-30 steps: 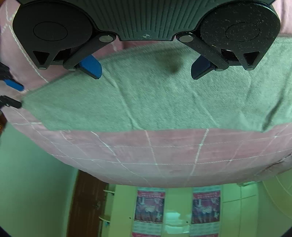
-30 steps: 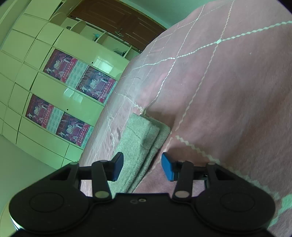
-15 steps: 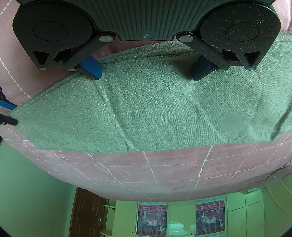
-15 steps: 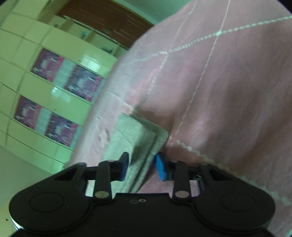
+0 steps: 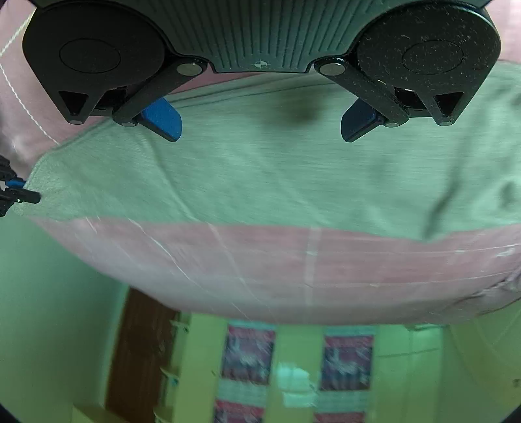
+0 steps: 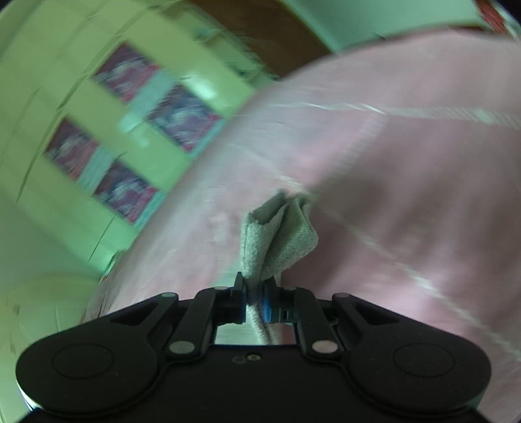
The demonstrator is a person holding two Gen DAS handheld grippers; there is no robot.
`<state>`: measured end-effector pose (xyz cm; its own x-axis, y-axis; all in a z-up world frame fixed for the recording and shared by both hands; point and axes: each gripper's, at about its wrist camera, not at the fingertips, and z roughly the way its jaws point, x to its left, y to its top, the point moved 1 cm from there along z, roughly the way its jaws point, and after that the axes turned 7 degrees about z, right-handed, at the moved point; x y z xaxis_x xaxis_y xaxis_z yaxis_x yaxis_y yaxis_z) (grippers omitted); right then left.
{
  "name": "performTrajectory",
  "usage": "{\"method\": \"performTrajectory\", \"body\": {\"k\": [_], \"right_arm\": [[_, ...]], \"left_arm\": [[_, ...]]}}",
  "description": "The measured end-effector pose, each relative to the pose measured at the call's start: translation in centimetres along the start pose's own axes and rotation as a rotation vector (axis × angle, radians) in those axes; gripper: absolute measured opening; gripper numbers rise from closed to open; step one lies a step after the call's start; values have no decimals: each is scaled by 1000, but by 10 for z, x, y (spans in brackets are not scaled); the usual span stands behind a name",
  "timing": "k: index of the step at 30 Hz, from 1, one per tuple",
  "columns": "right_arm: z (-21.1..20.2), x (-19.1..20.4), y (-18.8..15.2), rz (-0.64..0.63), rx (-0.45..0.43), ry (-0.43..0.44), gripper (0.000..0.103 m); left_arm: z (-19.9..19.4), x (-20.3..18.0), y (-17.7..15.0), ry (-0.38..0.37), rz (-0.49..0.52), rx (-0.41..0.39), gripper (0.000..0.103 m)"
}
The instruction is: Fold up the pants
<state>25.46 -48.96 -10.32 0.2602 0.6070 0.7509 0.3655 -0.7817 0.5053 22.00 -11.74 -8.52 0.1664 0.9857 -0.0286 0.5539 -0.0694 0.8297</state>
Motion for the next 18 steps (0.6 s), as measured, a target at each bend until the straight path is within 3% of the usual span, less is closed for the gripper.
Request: {"method": "performTrajectory", "body": {"k": [3,6,10,13,16,17,18], "right_arm": [[4,56,-19,-139,15,51,1],[11,117,-55,-275,33,113,1],[20,192,-119,-443,52,214,1],[32,228,-178,-571,99,267,2],[54,239,-254,-756,206,283,18],[67,238,-284,-855,310,244,35],[76,235,-305,-905,411,180,32]], "left_arm": [[-37,71,-18,64,-53,-32,103],[-70,134,-35,185,-45,-57,103],[-105,207,-55,341,-68,-66,103],[-121,251,-67,407,-117,-58,103],[-130,278,-79,450,-156,-60,103],[-131,284,-84,459,-170,-56,103],[-133,289,-89,463,-182,-54,103]]}}
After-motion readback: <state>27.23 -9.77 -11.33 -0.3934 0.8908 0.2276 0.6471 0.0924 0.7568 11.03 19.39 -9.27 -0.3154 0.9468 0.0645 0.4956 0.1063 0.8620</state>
